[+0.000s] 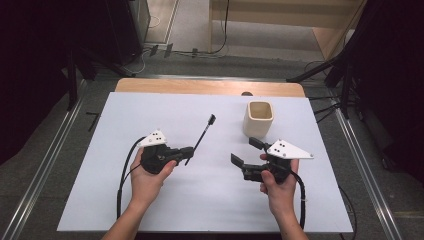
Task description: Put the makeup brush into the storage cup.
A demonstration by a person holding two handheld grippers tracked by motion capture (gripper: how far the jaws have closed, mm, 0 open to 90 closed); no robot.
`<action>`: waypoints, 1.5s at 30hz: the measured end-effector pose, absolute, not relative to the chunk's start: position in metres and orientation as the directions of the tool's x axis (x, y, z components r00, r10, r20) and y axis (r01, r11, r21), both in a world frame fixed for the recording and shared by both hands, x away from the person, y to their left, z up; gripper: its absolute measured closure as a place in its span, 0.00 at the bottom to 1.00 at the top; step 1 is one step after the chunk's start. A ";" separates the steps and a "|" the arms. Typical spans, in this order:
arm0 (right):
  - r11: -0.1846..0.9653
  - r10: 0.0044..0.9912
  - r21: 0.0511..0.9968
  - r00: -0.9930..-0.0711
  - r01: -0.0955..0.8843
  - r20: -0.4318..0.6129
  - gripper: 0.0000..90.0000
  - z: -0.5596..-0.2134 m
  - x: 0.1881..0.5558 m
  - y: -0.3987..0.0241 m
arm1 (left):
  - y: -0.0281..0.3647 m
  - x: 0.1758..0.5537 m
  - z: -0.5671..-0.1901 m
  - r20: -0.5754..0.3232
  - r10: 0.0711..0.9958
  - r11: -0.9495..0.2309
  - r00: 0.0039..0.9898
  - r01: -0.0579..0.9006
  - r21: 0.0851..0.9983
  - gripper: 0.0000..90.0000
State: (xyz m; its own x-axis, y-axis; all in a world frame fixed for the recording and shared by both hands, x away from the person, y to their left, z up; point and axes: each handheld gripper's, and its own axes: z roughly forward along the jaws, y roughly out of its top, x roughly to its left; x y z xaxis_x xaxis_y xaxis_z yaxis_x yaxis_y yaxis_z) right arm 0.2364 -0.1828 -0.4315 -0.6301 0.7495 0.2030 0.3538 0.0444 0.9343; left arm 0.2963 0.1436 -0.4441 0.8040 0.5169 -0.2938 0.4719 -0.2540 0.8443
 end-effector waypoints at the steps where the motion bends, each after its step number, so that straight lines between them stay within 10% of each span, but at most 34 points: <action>1: 0.041 0.749 0.933 -0.629 0.358 0.208 0.19 -0.431 0.238 -0.181 | 0.144 0.296 -0.444 -0.297 0.513 -0.252 0.805 0.472 0.845 0.97; 45: -0.229 0.647 0.847 -0.575 0.479 0.500 0.64 -0.446 0.247 -0.147 | 0.107 0.264 -0.453 -0.241 0.443 -0.221 0.863 0.366 0.904 0.97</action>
State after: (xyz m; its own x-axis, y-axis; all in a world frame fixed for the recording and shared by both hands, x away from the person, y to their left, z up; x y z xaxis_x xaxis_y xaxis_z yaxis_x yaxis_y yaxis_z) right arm 0.2467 -0.1473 -0.4455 -0.5754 0.6471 0.5002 0.4793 -0.2287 0.8473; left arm 0.2638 0.1068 -0.4526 0.8633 0.4435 -0.2411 0.3662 -0.2214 0.9038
